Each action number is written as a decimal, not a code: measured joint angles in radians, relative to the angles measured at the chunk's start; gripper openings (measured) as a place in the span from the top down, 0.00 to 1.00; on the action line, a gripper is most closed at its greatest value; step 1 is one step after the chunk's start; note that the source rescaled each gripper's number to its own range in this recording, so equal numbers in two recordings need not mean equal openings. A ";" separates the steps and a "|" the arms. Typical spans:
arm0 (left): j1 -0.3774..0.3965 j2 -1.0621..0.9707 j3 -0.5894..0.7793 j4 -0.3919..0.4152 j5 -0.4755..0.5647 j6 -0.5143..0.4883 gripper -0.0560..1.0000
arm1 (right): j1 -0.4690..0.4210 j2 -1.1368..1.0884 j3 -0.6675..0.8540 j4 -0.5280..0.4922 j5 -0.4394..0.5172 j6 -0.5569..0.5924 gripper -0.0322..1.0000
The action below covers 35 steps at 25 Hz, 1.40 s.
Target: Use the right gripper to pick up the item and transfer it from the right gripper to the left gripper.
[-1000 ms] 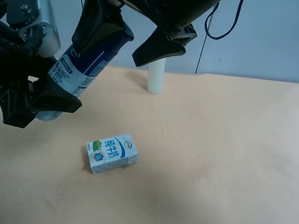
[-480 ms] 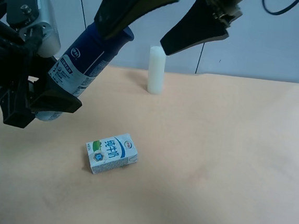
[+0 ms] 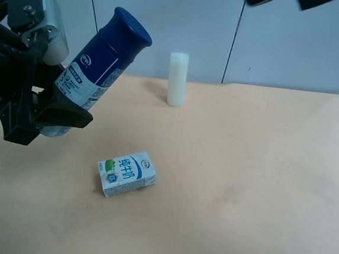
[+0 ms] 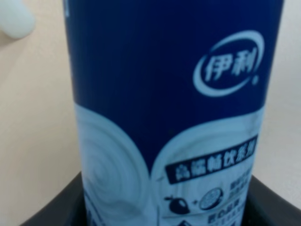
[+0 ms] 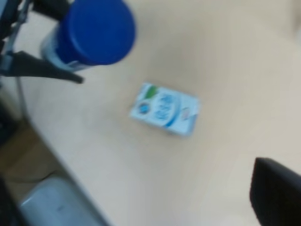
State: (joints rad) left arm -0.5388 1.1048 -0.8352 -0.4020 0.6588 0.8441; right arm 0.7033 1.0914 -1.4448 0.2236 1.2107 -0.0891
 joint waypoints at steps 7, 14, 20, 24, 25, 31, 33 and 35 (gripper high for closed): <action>0.000 0.000 0.000 0.000 0.000 -0.001 0.95 | 0.000 -0.245 0.226 -0.122 0.000 0.015 0.01; 0.000 0.000 0.000 0.000 0.000 -0.001 0.95 | 0.000 -0.489 0.578 -0.155 0.009 0.065 0.01; 0.000 0.000 0.000 0.000 0.000 -0.003 0.95 | 0.000 -0.681 0.796 -0.168 -0.076 0.078 0.01; 0.000 0.000 0.000 0.000 0.000 -0.003 0.95 | 0.000 -0.769 0.881 -0.180 -0.102 0.078 0.00; 0.000 0.000 0.000 0.000 0.000 -0.003 0.95 | 0.000 -0.788 0.898 -0.192 -0.103 0.078 0.00; 0.000 0.000 0.000 0.000 0.000 -0.004 0.95 | 0.000 -0.855 0.938 -0.224 -0.123 0.078 0.00; 0.000 0.000 0.000 0.000 0.000 -0.004 0.95 | 0.000 -0.857 0.941 -0.224 -0.134 0.078 0.00; 0.000 0.000 0.000 0.000 0.000 -0.004 0.95 | 0.000 -0.857 0.941 -0.224 -0.135 0.078 0.00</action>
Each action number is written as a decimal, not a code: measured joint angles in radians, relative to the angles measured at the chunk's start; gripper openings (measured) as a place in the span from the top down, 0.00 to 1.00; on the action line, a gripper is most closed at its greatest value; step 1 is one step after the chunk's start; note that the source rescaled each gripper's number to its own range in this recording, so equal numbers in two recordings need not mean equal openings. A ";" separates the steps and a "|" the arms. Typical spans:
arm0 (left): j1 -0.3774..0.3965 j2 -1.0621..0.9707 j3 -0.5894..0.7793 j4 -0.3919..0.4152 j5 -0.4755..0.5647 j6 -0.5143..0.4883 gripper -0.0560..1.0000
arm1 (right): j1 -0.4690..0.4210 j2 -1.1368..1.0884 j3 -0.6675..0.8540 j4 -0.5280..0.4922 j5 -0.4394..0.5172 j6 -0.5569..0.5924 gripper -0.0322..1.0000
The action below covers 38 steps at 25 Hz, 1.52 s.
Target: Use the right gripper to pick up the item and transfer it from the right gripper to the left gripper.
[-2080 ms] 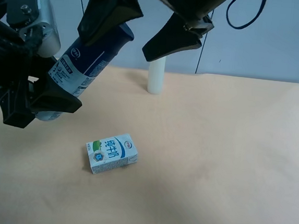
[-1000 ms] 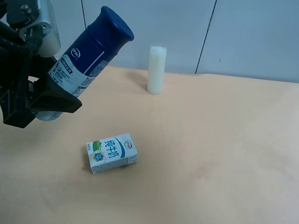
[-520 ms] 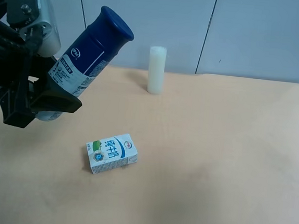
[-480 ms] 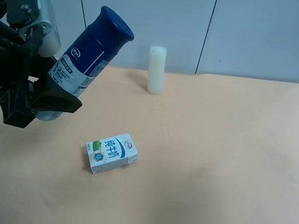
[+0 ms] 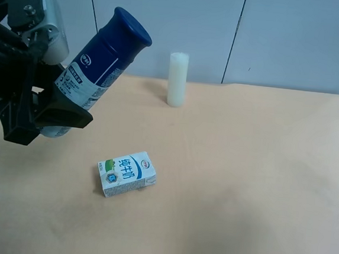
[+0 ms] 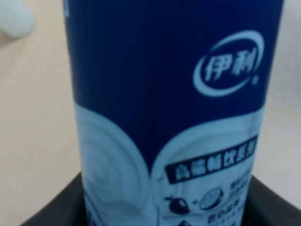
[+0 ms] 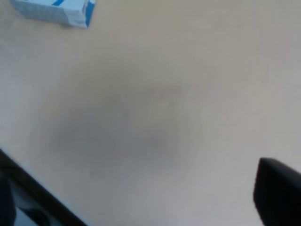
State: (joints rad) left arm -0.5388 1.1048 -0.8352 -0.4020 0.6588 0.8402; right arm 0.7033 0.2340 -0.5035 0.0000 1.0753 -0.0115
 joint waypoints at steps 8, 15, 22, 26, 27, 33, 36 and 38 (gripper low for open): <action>0.000 0.000 0.000 0.000 0.001 -0.003 0.95 | 0.000 0.000 0.000 0.000 0.000 0.000 0.00; 0.000 0.000 0.000 0.000 0.010 -0.007 0.95 | -0.132 -0.041 0.000 0.000 -0.002 0.000 0.00; 0.000 0.000 0.000 0.000 0.010 -0.007 0.95 | -0.464 -0.193 0.000 0.000 -0.003 0.000 0.00; 0.000 0.000 0.000 0.000 0.010 -0.007 0.95 | -0.569 -0.237 0.000 0.000 -0.003 0.000 0.00; 0.000 0.000 0.000 0.000 0.010 -0.007 0.95 | -0.587 -0.237 0.000 0.000 -0.003 0.000 0.00; 0.000 0.000 0.000 0.000 0.011 -0.014 0.95 | -0.613 -0.237 0.000 0.000 -0.003 0.000 0.00; 0.000 0.000 0.000 0.000 0.011 -0.054 0.95 | -0.613 -0.237 0.000 0.000 -0.003 0.000 0.00; 0.000 0.000 -0.002 0.008 0.012 -0.101 0.95 | -0.613 -0.237 0.000 0.000 -0.003 0.000 0.00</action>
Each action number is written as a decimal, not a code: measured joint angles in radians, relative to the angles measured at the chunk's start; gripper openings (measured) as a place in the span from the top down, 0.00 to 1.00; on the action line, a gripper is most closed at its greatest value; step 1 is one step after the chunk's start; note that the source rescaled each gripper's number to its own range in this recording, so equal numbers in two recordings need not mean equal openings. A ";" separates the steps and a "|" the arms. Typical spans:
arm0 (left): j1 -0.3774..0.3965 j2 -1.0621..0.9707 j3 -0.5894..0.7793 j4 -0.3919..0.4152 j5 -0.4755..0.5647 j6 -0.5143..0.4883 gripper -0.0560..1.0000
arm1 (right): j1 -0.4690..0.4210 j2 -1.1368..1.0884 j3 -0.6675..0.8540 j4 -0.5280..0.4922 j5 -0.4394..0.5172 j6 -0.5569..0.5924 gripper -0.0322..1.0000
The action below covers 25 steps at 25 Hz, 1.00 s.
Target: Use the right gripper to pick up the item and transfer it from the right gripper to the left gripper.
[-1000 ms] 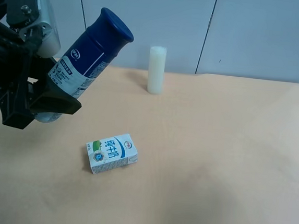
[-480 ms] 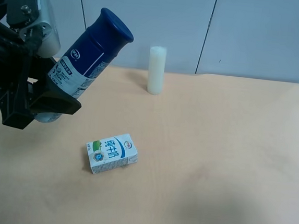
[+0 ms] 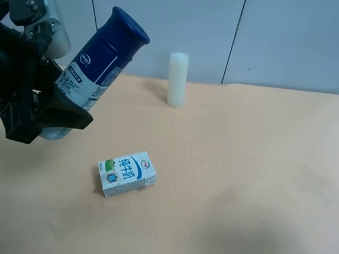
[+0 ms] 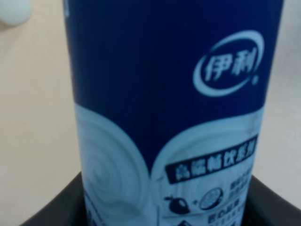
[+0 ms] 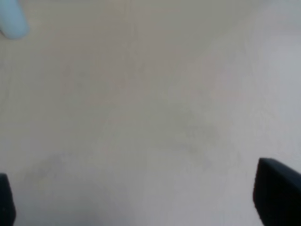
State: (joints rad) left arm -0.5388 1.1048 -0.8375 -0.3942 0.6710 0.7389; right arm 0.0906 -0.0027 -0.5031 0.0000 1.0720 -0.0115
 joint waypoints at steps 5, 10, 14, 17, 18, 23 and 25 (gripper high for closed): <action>0.000 0.001 -0.105 0.138 0.122 -0.197 0.95 | 0.000 0.000 0.000 0.000 0.000 0.000 0.00; 0.000 0.022 -0.224 0.341 0.271 -0.405 0.95 | 0.000 0.000 0.000 0.000 0.000 0.000 0.00; 0.016 0.080 -0.252 0.416 0.349 -0.493 0.95 | 0.000 0.000 0.000 0.000 0.000 0.000 0.00; 0.086 0.147 -0.253 0.410 0.369 -0.522 0.95 | 0.000 0.000 0.000 0.000 0.000 0.000 0.00; 0.122 0.166 -0.253 0.409 0.371 -0.524 0.95 | 0.000 0.000 0.000 0.000 0.000 0.000 0.00; 0.299 0.261 -0.253 0.410 0.347 -0.531 0.95 | 0.000 0.000 0.000 0.000 0.000 0.000 0.00; 0.370 0.289 -0.253 0.404 0.324 -0.534 0.95 | 0.000 0.000 0.000 0.000 0.000 0.000 0.00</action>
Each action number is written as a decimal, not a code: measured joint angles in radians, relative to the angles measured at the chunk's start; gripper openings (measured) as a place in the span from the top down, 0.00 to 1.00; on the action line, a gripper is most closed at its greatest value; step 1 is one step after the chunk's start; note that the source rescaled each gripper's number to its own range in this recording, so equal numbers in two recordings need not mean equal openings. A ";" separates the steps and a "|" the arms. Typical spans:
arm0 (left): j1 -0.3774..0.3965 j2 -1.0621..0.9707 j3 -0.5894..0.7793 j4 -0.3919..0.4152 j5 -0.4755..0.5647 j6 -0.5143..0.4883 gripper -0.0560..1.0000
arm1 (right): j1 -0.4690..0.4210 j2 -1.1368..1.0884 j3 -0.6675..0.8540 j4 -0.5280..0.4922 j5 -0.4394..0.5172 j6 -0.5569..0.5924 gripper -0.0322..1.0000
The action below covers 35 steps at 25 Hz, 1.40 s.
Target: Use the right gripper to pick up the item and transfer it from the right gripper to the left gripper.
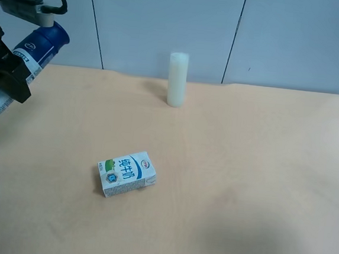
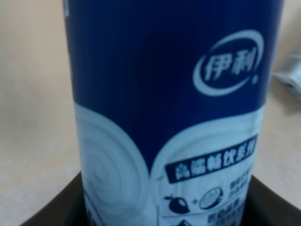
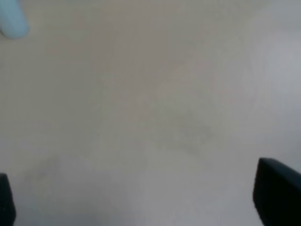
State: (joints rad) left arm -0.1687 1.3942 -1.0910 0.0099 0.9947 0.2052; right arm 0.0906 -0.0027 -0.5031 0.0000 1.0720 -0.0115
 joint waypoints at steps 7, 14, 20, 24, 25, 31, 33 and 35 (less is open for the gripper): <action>0.167 0.101 0.000 -0.040 -0.068 -0.001 0.95 | 0.000 0.000 0.000 0.000 0.000 0.000 0.00; 0.222 0.175 0.073 -0.082 -0.180 -0.002 0.95 | 0.000 0.000 0.000 0.000 0.000 0.000 0.00; 0.223 0.207 0.178 -0.091 -0.313 -0.002 0.95 | 0.000 0.000 0.000 0.000 0.000 0.000 0.00; 0.223 0.234 0.223 -0.092 -0.378 -0.002 0.95 | 0.000 0.000 0.000 0.000 0.000 0.000 0.00; 0.223 0.243 0.228 -0.093 -0.385 -0.002 0.95 | 0.000 0.000 0.000 0.000 0.000 0.000 0.00; 0.223 0.295 0.234 -0.154 -0.417 0.007 0.95 | 0.000 0.000 0.000 0.000 0.000 0.000 0.00; 0.223 0.302 0.234 -0.174 -0.419 0.032 0.95 | 0.000 0.000 0.000 0.000 0.000 0.000 0.00; 0.223 0.309 0.234 -0.188 -0.420 0.057 0.95 | 0.000 0.000 0.000 0.000 0.000 0.000 0.00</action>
State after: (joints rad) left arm 0.0542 1.7032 -0.8575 -0.1786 0.5749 0.2627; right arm 0.0906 -0.0027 -0.5031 0.0000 1.0720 -0.0115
